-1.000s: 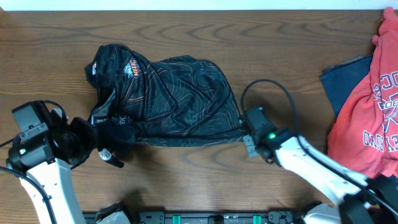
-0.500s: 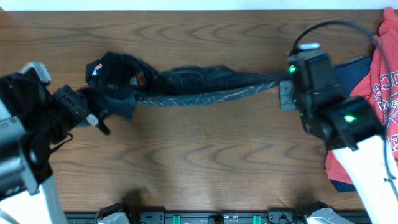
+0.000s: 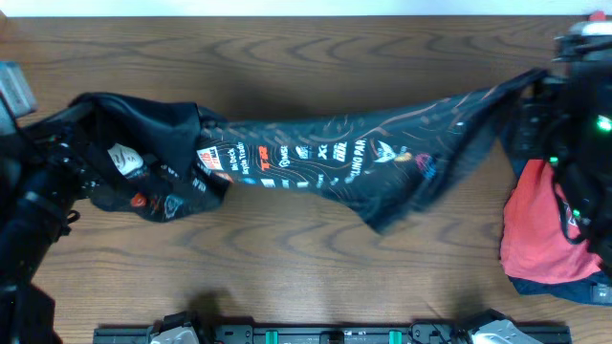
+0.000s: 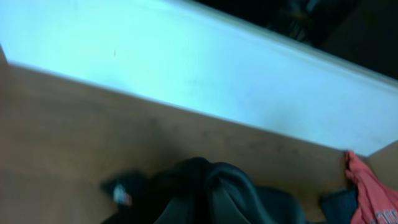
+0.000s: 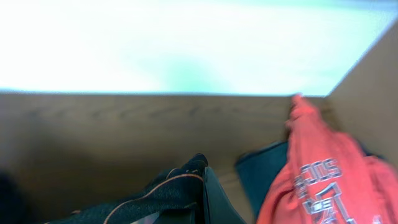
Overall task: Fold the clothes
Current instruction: 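Lift the shirt with both grippers and stretch it toward the back, then lay the shirt flat on the table, pulling both grippers toward the front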
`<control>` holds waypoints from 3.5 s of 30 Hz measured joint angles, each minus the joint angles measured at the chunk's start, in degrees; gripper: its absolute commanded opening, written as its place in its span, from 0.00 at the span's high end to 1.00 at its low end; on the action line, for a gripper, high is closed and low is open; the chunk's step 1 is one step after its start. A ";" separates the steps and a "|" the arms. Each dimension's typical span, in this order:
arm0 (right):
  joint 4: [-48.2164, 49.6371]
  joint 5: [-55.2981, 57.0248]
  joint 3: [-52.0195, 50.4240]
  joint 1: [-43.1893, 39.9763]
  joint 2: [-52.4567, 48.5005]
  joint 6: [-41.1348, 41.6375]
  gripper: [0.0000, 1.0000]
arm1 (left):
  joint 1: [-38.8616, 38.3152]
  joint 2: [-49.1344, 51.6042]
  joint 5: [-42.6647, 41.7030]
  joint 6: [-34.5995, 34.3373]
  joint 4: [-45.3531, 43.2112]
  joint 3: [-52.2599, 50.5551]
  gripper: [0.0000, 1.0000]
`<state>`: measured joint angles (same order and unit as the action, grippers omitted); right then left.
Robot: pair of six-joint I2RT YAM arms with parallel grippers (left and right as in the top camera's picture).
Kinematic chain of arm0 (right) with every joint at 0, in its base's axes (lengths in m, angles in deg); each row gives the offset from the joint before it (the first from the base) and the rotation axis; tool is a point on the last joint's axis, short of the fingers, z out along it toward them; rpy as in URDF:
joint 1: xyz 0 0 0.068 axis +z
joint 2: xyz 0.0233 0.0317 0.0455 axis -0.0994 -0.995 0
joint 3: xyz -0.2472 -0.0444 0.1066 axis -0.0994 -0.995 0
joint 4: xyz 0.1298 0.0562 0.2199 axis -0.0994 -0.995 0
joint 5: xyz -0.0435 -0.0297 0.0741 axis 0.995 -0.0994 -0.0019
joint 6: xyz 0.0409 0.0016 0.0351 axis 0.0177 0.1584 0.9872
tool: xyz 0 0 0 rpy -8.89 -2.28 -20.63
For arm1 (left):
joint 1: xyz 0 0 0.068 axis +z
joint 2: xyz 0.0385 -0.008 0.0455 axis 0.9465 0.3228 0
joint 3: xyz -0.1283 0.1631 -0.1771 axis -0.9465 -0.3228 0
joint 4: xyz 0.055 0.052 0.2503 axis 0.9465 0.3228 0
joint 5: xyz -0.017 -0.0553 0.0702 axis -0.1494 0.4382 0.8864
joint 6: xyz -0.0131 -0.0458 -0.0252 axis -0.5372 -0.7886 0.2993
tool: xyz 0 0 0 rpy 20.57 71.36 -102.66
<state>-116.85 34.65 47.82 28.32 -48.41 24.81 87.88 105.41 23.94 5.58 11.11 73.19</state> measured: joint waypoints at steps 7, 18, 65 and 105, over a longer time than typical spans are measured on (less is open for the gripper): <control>2.05 5.11 1.90 -0.39 -0.31 -3.98 0.99 | -0.02 0.92 -0.17 -0.48 -3.10 1.42 0.94; 1.73 -0.85 2.32 -7.67 -17.27 -6.14 0.99 | -1.27 18.03 -4.87 -1.31 -5.99 1.57 0.94; -11.69 -14.99 -14.53 -32.26 -33.92 -2.25 0.99 | -8.70 42.82 -12.13 10.08 23.37 -7.21 0.94; 31.56 -27.71 -53.46 -33.42 -24.46 4.59 0.98 | -8.59 27.54 -5.79 -3.39 -26.58 -49.88 0.94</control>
<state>-85.29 6.93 -5.65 -5.10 -72.87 29.40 79.29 132.95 18.15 2.19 -15.47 23.31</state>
